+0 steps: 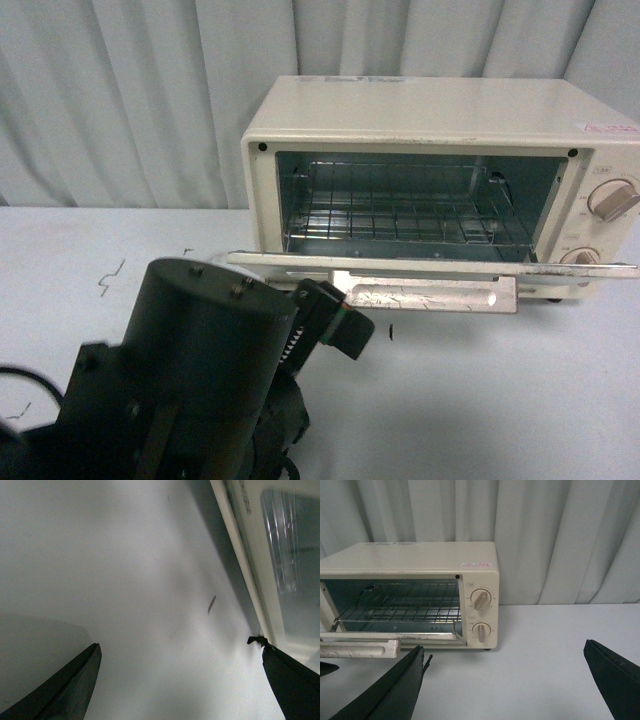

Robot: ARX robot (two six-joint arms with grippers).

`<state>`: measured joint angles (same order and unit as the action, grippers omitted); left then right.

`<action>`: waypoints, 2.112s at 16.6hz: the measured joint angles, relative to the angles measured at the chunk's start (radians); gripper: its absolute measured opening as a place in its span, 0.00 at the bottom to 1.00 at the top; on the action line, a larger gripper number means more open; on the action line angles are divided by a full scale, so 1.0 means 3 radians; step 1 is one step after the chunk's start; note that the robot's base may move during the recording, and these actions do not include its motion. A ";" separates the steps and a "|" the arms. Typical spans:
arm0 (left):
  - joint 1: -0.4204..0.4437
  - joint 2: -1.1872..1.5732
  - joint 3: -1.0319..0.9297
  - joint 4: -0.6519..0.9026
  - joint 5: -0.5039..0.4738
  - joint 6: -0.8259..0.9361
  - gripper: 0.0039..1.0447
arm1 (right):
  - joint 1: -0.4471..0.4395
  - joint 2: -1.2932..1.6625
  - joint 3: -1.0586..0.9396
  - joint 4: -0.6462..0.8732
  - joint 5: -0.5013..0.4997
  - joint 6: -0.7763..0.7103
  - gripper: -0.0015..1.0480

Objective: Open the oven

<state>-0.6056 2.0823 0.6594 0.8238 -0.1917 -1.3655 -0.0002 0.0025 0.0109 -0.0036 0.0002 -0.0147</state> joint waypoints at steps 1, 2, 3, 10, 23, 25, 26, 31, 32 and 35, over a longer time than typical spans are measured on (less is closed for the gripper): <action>0.0000 0.0013 -0.0168 0.0299 -0.0163 -0.0051 0.94 | 0.0000 0.0000 0.0000 -0.0001 0.0004 0.0000 0.94; 0.0022 -0.0023 -0.0304 0.0573 -0.0106 -0.0024 0.94 | 0.0000 0.0000 0.0000 -0.0001 0.0003 0.0000 0.94; 0.0061 -0.0127 -0.0429 0.0790 -0.0011 0.0045 0.94 | 0.0000 0.0000 0.0000 0.0000 0.0000 0.0000 0.94; 0.0993 -0.1156 -0.1400 0.0955 0.0961 0.1317 0.94 | 0.0000 0.0000 0.0000 -0.0001 0.0000 0.0000 0.94; 0.1030 -0.2977 -0.1826 0.0702 -0.0394 0.3975 0.53 | 0.0000 0.0000 0.0000 0.0000 0.0000 0.0000 0.94; 0.1166 -0.3332 -0.1901 0.0530 -0.0229 0.4303 0.36 | 0.0000 0.0000 0.0000 0.0000 -0.0001 0.0000 0.94; 0.1233 -0.3479 -0.1943 0.0418 -0.0149 0.4381 0.27 | 0.0000 0.0000 0.0000 -0.0001 0.0000 0.0000 0.94; 0.1656 -0.4682 -0.2162 -0.0568 0.0280 0.4493 0.01 | 0.0000 0.0000 0.0000 -0.0001 0.0000 0.0000 0.94; 0.1732 -0.4827 -0.2163 -0.0703 0.0381 0.4493 0.01 | 0.0000 0.0000 0.0000 -0.0001 -0.0001 0.0000 0.94; 0.2027 -0.5292 -0.2166 -0.1110 0.0633 0.4493 0.01 | 0.0000 0.0000 0.0000 -0.0001 -0.0001 0.0000 0.94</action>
<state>0.0025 0.4946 0.0097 0.4908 -0.0017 -0.0177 -0.0002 0.0025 0.0109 -0.0040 -0.0002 -0.0147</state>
